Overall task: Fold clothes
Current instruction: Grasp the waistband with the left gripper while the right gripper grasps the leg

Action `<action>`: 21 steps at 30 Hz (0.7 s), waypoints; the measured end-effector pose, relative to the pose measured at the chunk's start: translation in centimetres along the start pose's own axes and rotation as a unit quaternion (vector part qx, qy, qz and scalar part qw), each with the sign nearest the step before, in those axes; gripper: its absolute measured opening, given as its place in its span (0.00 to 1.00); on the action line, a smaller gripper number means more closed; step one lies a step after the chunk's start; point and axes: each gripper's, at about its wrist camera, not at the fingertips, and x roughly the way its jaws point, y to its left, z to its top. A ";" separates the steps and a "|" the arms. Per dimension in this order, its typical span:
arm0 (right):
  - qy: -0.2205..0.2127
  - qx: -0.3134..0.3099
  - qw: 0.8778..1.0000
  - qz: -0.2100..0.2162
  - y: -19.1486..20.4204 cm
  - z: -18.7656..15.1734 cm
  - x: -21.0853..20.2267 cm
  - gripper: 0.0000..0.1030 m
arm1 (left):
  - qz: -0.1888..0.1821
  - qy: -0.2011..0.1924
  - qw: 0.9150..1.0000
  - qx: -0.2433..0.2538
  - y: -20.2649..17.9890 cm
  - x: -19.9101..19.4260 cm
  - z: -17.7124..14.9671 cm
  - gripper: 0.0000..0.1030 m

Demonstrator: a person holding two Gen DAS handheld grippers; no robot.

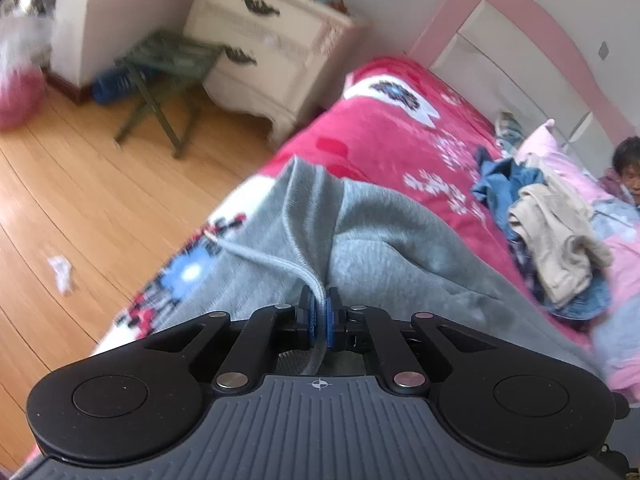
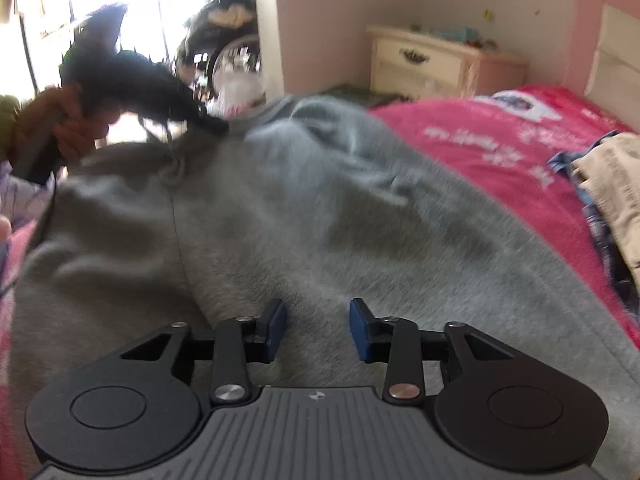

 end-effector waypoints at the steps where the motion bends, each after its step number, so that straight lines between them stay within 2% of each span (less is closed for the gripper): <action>1: 0.002 -0.002 1.000 -0.001 0.1 0.0 0.3 0.07 | 0.007 -0.011 1.000 0.002 -0.2 -0.2 0.1 0.02; 6: -0.040 -0.015 0.999 -0.031 0.5 0.2 -1.1 0.03 | 0.000 -0.091 0.996 -0.027 -0.5 -2.4 1.4 0.02; 8: -0.058 -0.021 0.997 -0.048 0.7 0.4 -1.6 0.03 | -0.003 -0.108 0.994 -0.035 -0.6 -2.6 2.0 0.02; 15: -0.071 -0.050 0.989 -0.118 1.3 0.4 0.0 0.01 | 0.034 -0.104 0.994 -0.017 -0.9 -0.3 2.2 0.02; 21: -0.074 -0.068 0.982 -0.158 1.5 -0.3 2.0 0.01 | 0.058 -0.097 0.994 -0.001 -0.6 0.9 2.0 0.02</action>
